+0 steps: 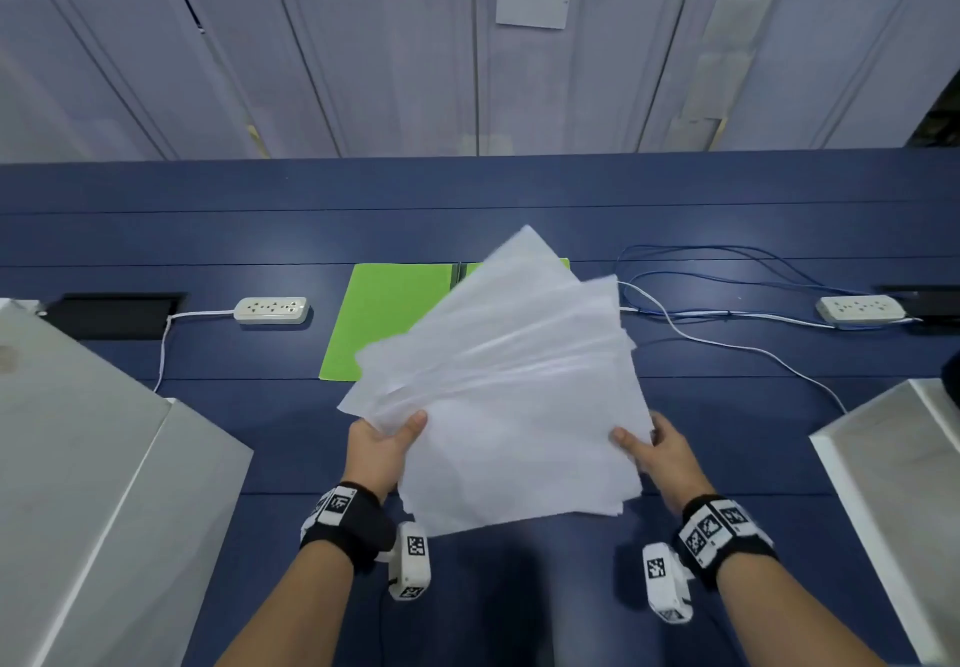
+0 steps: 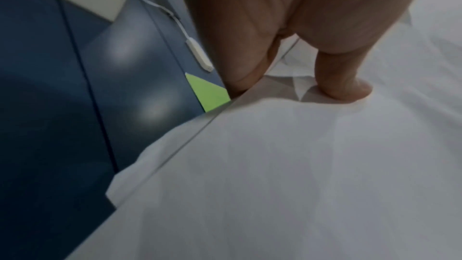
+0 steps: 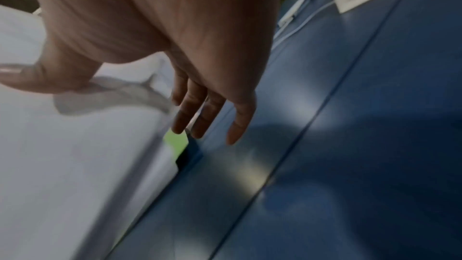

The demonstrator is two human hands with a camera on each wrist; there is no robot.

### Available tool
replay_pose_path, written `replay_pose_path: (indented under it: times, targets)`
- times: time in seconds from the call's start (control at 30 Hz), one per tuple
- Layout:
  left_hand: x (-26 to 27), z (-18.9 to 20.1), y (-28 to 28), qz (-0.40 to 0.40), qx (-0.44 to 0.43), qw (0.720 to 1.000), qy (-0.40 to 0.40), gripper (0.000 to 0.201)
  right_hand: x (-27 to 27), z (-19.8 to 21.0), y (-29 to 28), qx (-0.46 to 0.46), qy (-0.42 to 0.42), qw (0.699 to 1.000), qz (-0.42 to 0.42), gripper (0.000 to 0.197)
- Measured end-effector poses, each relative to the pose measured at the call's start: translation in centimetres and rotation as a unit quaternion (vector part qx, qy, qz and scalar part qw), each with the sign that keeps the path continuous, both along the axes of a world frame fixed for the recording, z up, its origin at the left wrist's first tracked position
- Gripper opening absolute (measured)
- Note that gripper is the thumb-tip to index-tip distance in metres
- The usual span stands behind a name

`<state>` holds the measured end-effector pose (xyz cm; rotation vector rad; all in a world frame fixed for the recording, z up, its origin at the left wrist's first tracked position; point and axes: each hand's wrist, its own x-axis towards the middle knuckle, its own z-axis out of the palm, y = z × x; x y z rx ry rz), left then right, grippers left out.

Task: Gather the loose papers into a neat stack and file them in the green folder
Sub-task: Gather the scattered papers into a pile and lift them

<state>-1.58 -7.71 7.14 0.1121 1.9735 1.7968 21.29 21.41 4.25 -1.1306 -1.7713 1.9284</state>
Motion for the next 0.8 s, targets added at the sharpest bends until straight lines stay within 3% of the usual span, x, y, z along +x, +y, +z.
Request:
replay_pose_path:
  times: [0.1,0.17,0.23,0.3,0.37,0.43,0.5,0.57,0.67,0.8]
  targets:
    - [0.6,-0.5,0.4,0.06,0.047,0.997,-0.028,0.022,0.4,-1.8,-1.8,-0.061,0.001,0.998,-0.008,0.102]
    - [1.3,-1.0,1.5,0.101,0.074,0.99,-0.069,0.031,-0.4,-1.6,-3.6,-0.117,0.019,0.993,0.005,0.082]
    - [2.5,-1.0,2.7,0.12,0.085,0.983,-0.108,0.029,-1.9,-1.0,-5.0,-0.163,0.048,0.985,0.007,0.067]
    - [3.5,-1.9,3.8,0.113,0.113,0.976,-0.15,0.027,-3.3,-0.4,-5.9,-0.207,0.088,0.974,-0.002,0.078]
    - [4.4,-2.4,4.5,0.122,0.149,0.961,-0.201,0.036,-4.5,0.3,-6.3,-0.211,0.12,0.969,-0.04,0.072]
    - [5.2,-2.2,5.0,0.135,0.172,0.949,-0.226,0.046,-5.1,0.8,-6.2,-0.176,0.12,0.974,-0.078,0.069]
    - [5.9,-1.9,5.3,0.127,0.197,0.94,-0.247,0.057,-5.2,0.8,-6.2,-0.197,0.114,0.97,-0.086,0.079]
    - [6.2,-2.0,5.4,0.122,0.218,0.932,-0.264,0.065,-4.9,0.9,-6.6,-0.269,0.108,0.955,-0.063,0.082]
    - [6.5,-1.8,5.3,0.114,0.246,0.922,-0.276,0.062,-4.0,1.3,-7.9,-0.36,0.071,0.929,-0.04,0.063]
    - [6.5,-2.0,5.0,0.084,0.237,0.924,-0.288,0.063,-2.9,0.6,-9.1,-0.448,0.091,0.887,-0.06,0.064]
